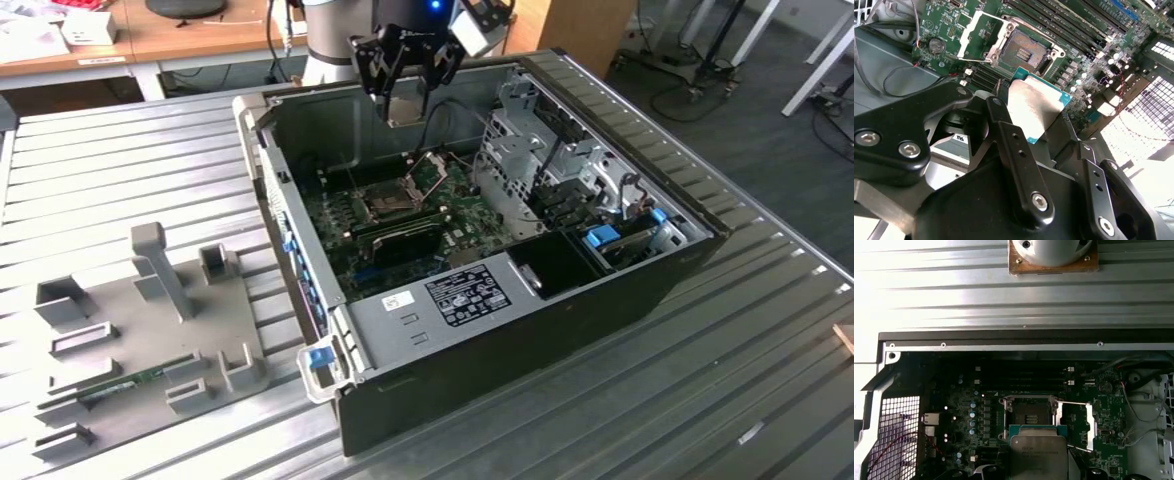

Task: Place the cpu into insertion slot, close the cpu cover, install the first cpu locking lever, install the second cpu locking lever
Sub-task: 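Place the cpu into insertion slot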

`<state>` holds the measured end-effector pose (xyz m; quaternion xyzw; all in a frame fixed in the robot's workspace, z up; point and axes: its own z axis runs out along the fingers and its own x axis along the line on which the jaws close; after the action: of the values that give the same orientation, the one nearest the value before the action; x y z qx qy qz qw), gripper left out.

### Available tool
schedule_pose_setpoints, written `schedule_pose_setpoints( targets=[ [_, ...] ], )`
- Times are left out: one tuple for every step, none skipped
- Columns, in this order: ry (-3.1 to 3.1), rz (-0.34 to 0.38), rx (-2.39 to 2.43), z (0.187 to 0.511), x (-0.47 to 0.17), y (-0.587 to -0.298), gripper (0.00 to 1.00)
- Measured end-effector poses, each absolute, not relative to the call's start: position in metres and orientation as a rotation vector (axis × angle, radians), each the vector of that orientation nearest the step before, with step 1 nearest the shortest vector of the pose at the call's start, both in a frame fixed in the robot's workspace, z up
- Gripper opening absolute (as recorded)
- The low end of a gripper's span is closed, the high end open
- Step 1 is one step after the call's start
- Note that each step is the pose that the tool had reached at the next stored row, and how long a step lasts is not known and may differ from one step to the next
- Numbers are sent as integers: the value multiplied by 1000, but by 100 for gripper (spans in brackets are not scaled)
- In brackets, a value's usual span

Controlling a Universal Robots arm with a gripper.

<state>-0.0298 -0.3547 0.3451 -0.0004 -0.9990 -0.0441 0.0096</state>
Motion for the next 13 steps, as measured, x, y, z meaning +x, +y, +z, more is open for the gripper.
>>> schedule_pose_setpoints(
  targets=[
    [-3119,-138,6,345,-30,-355,54],
    [-3119,-138,11,345,-30,-355,54],
    [-3119,-138,12,345,-30,-355,54],
    [-3119,-138,12,345,-30,-355,54],
    [-3119,-138,12,345,-30,-355,54],
    [-3119,-137,12,345,-30,-355,54],
    [-3119,-138,12,345,-30,-355,54],
    [-3119,-138,12,345,-30,-355,54],
    [-3119,-137,12,345,-30,-355,54],
    [-3119,-138,12,344,-30,-355,54],
    [-3119,-138,12,343,-30,-355,54],
    [-3119,-138,12,342,-30,-355,54],
    [-3119,-138,12,340,-30,-355,54]
  ],
)
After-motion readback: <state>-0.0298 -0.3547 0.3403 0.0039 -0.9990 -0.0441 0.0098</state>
